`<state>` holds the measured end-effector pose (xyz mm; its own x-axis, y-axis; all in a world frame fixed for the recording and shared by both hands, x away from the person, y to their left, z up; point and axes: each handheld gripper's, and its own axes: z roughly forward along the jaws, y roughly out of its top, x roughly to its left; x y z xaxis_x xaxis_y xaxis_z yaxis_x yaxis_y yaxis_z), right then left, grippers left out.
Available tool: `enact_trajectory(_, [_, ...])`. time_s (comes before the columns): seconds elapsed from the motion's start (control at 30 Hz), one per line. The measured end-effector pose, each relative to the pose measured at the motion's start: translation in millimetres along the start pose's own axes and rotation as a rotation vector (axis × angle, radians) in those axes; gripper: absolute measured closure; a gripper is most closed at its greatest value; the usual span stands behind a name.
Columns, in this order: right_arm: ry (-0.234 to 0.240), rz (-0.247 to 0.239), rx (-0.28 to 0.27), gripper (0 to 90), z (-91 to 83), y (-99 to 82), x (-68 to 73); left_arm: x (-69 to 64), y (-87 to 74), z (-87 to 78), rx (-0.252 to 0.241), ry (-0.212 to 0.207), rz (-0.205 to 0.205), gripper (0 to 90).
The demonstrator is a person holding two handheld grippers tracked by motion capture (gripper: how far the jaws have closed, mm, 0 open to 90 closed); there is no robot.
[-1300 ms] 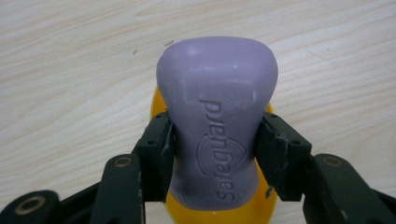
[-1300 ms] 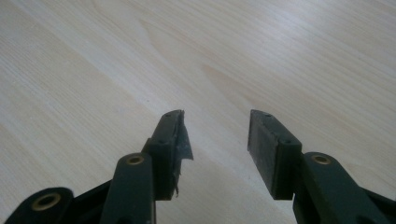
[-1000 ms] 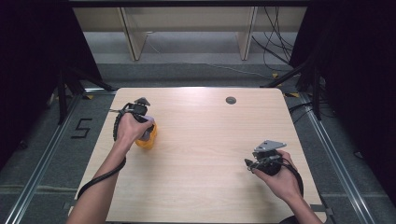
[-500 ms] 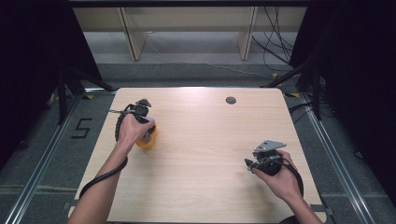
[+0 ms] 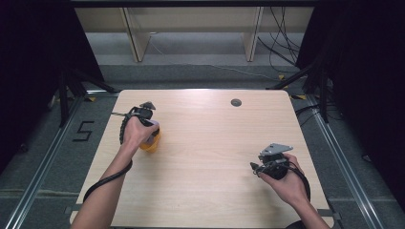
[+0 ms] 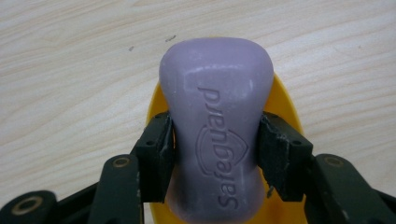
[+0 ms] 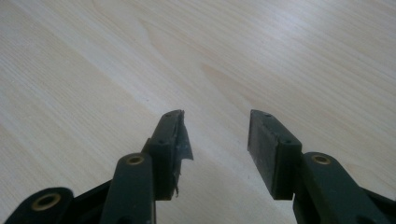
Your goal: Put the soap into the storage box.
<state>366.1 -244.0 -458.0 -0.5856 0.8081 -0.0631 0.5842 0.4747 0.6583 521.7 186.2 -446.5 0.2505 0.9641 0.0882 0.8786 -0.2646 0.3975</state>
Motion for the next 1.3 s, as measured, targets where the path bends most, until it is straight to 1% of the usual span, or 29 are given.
enact_trajectory(0.07, [0.000,-0.001,0.000,55.8,0.0,0.0,0.0,0.6,0.1,0.0,0.001,-0.001,0.007,48.1])
enact_trajectory(0.1, [-0.004,-0.017,-0.004,55.8,0.6,-0.3,-0.8,0.5,0.2,0.0,0.001,-0.001,0.008,48.1])
enact_trajectory(0.13, [-0.005,-0.020,-0.005,55.7,0.9,-0.3,-0.8,0.5,0.2,0.0,0.002,-0.003,0.009,48.1])
enact_trajectory(0.17, [-0.005,-0.022,-0.004,55.7,0.9,-0.3,-0.9,0.8,-0.2,0.9,-0.015,-0.008,0.013,48.0])
enact_trajectory(0.23, [-0.005,-0.021,-0.003,55.6,0.8,-0.3,-0.8,1.0,-0.2,1.0,-0.017,-0.011,0.014,47.6])
enact_trajectory(0.27, [-0.005,-0.021,-0.003,55.6,0.8,-0.3,-0.8,0.9,0.4,-0.1,-0.005,-0.005,0.019,47.6])
enact_trajectory(0.33, [-0.006,-0.021,-0.004,55.6,0.9,-0.4,-0.9,0.7,0.6,-0.5,-0.007,-0.005,0.016,45.5])
enact_trajectory(0.37, [-0.006,-0.020,-0.004,55.6,1.1,-0.4,-0.9,0.8,0.0,-0.3,-0.020,-0.028,0.009,45.5])
enact_trajectory(0.4, [-0.004,-0.022,-0.004,55.5,1.2,-0.4,-0.9,-0.3,-1.0,0.6,-0.046,-0.023,-0.002,44.0])
enact_trajectory(0.43, [-0.004,-0.021,-0.004,55.6,1.2,-0.4,-0.9,-0.3,-1.1,-0.5,-0.044,-0.027,-0.001,43.5])
enact_trajectory(0.5, [-0.004,-0.022,-0.003,55.5,1.1,-0.4,-0.9,-0.1,-1.3,-3.6,-0.051,-0.019,0.001,42.3])
enact_trajectory(0.53, [-0.005,-0.022,-0.004,55.5,1.2,-0.4,-0.9,0.9,-1.4,-5.0,-0.059,-0.024,0.012,42.3])
enact_trajectory(0.57, [-0.004,-0.020,-0.003,55.5,1.2,-0.4,-0.9,-0.1,-2.2,-6.6,-0.071,-0.023,-0.003,41.8])
enact_trajectory(0.6, [-0.003,-0.021,-0.003,55.5,1.3,-0.4,-0.9,0.4,-2.1,-9.7,-0.070,-0.019,0.008,41.7])
enact_trajectory(0.63, [-0.004,-0.021,-0.004,55.5,1.3,-0.4,-1.0,1.9,-2.5,-15.7,-0.077,-0.028,0.017,41.6])
enact_trajectory(0.67, [-0.005,-0.020,-0.008,55.5,1.7,-0.6,-0.8,1.9,-2.5,-15.7,-0.077,-0.028,0.017,41.5])
enact_trajectory(0.7, [-0.005,-0.020,-0.007,55.4,1.6,-0.5,-0.8,1.9,-3.6,-17.1,-0.108,-0.025,0.016,41.4])
enact_trajectory(0.73, [-0.005,-0.021,-0.007,55.4,1.6,-0.5,-0.8,2.3,-3.8,-21.3,-0.101,-0.022,0.019,41.3])
enact_trajectory(0.77, [-0.005,-0.020,-0.007,55.4,1.6,-0.5,-0.8,2.8,-5.5,-27.5,-0.110,-0.031,0.023,41.2])
enact_trajectory(0.83, [-0.005,-0.020,-0.007,55.4,1.7,-0.5,-0.8,2.7,-7.0,-30.3,-0.121,-0.031,0.025,40.5])
enact_trajectory(0.87, [-0.002,-0.013,-0.005,55.4,1.3,-0.3,-0.5,2.0,-11.0,-37.6,-0.143,-0.046,0.029,40.0])
enact_trajectory(0.9, [-0.003,-0.015,-0.003,55.3,1.1,-0.2,-0.8,2.3,-13.7,-41.6,-0.151,-0.053,0.042,39.5])
enact_trajectory(0.93, [0.000,0.001,0.001,55.3,0.5,0.2,0.1,2.3,-13.7,-41.6,-0.151,-0.053,0.042,39.3])
enact_trajectory(1.0, [0.000,0.001,0.000,55.3,0.4,0.2,0.1,1.6,-21.7,-48.8,-0.202,-0.076,0.053,39.0])
enact_trajectory(1.03, [0.001,0.001,0.001,55.3,0.4,0.1,0.0,1.4,-26.6,-52.5,-0.228,-0.080,0.069,38.9])
enact_trajectory(1.13, [0.002,0.002,0.000,55.2,0.3,0.1,-0.1,1.2,-44.8,-60.6,-0.292,-0.115,0.100,36.7])
enact_trajectory(1.17, [0.000,0.001,0.000,55.1,0.3,0.1,0.0,1.7,-51.8,-61.5,-0.325,-0.127,0.107,35.9])
enact_trajectory(1.2, [-0.001,0.001,0.000,55.1,0.2,0.1,0.1,3.1,-58.9,-63.7,-0.336,-0.128,0.120,35.1])
enact_trajectory(1.3, [-0.006,-0.012,-0.004,55.0,0.5,-0.2,-0.5,9.8,-82.4,-67.9,-0.385,-0.134,0.126,34.8])
